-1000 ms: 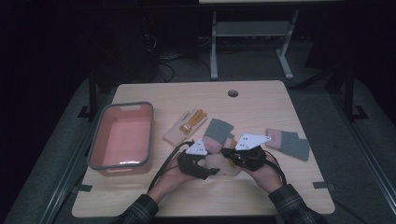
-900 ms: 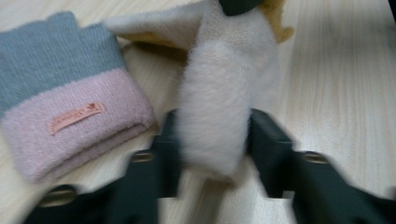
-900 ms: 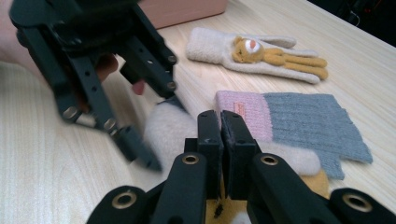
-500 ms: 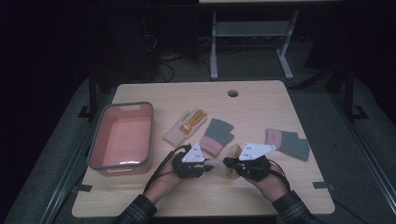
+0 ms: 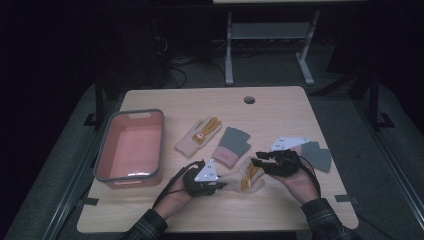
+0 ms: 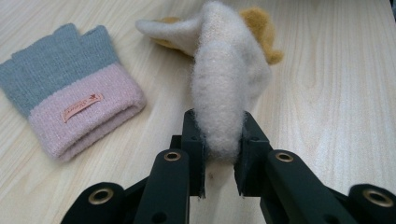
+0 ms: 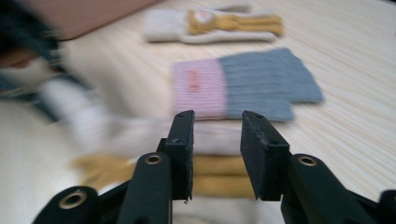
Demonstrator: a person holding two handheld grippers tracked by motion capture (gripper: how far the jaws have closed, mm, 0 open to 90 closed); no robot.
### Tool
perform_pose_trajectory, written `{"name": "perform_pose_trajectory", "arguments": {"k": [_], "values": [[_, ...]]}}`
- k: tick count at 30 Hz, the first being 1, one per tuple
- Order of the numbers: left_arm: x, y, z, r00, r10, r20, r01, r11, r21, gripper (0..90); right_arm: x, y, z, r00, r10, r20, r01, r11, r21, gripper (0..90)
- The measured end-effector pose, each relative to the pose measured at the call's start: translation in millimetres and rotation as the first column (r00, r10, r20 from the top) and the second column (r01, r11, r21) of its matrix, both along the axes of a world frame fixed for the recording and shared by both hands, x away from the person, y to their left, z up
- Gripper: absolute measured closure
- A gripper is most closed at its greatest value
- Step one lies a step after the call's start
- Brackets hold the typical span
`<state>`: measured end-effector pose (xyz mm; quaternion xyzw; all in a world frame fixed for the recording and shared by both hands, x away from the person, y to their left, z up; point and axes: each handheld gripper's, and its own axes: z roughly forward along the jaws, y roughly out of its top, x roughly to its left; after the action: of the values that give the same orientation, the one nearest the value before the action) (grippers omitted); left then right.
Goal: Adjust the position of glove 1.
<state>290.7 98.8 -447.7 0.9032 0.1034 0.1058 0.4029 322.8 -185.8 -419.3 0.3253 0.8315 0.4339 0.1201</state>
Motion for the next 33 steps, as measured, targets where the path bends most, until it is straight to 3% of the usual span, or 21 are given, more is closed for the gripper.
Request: {"name": "perform_pose_trajectory", "arguments": {"k": [4,5,6,9,14,15,17,21,27,28,29,30,31,32,33], "values": [[0.1,-0.2,-0.4,1.0000,0.002,-0.005,-0.002,1.0000,-0.002,76.1,17.9,2.6,-4.6,0.9994,-0.024,-0.024,0.024,1.000,-0.017,63.1],[0.5,0.0,-0.4,1.0000,0.000,-0.004,0.000,1.0000,0.000,76.1,25.9,3.3,-9.0,0.9979,-0.036,-0.053,0.037,0.999,0.017,63.0],[0.7,0.0,-0.5,1.0000,0.001,-0.005,-0.001,1.0000,0.000,76.1,29.5,4.0,-12.2,0.9969,-0.042,-0.067,0.044,0.999,0.018,63.1],[0.8,-0.1,-0.7,1.0000,0.002,-0.007,-0.002,1.0000,-0.001,76.1,35.7,7.7,-24.8,0.9906,-0.062,-0.121,0.058,0.998,-0.037,63.1],[0.8,-0.2,-0.8,1.0000,0.002,-0.007,-0.002,1.0000,0.000,76.1,39.9,6.0,-32.1,0.9846,-0.095,-0.146,0.087,0.994,-0.060,64.6],[0.4,-0.4,-0.9,1.0000,0.003,-0.007,-0.003,1.0000,-0.003,76.2,41.4,7.0,-36.2,0.9809,-0.094,-0.170,0.081,0.993,-0.081,67.1],[0.4,-0.4,-0.8,1.0000,0.004,-0.007,-0.004,1.0000,-0.002,76.3,41.8,8.0,-38.6,0.9805,-0.091,-0.174,0.075,0.992,-0.098,67.5],[1.0,-0.2,-0.8,0.9999,0.002,-0.010,-0.002,1.0000,0.001,76.5,41.1,11.0,-45.5,0.9793,-0.082,-0.185,0.057,0.989,-0.136,80.4],[2.5,0.9,1.1,1.0000,0.008,-0.005,-0.008,0.9999,0.009,76.9,39.9,10.4,-43.6,0.9841,-0.064,-0.166,0.042,0.991,-0.128,87.9],[3.7,2.1,2.8,0.9999,0.013,0.007,-0.013,0.9998,0.012,76.9,38.3,7.2,-36.5,0.9919,-0.058,-0.113,0.046,0.993,-0.108,88.6],[4.1,2.7,3.5,0.9997,0.023,0.010,-0.023,0.9997,0.004,76.9,38.3,7.2,-36.5,0.9919,-0.058,-0.113,0.046,0.993,-0.108,88.6],[6.9,5.5,6.9,0.9982,0.048,0.036,-0.048,0.9988,0.008,76.9,36.6,2.1,-25.7,0.9957,-0.070,-0.062,0.066,0.996,-0.061,88.9],[6.9,5.5,6.9,0.9982,0.048,0.036,-0.048,0.9988,0.008,76.9,36.6,2.1,-25.7,0.9957,-0.070,-0.062,0.066,0.996,-0.061,88.9],[10.0,8.8,10.9,0.9949,0.071,0.071,-0.072,0.9974,0.008,76.8,34.2,-4.7,-13.9,0.9966,-0.082,0.001,0.082,0.997,0.003,89.0],[12.1,11.4,13.5,0.9924,0.086,0.088,-0.086,0.9962,0.005,76.8,33.4,-7.4,-10.3,0.9963,-0.084,0.017,0.083,0.996,0.039,89.0]]}}
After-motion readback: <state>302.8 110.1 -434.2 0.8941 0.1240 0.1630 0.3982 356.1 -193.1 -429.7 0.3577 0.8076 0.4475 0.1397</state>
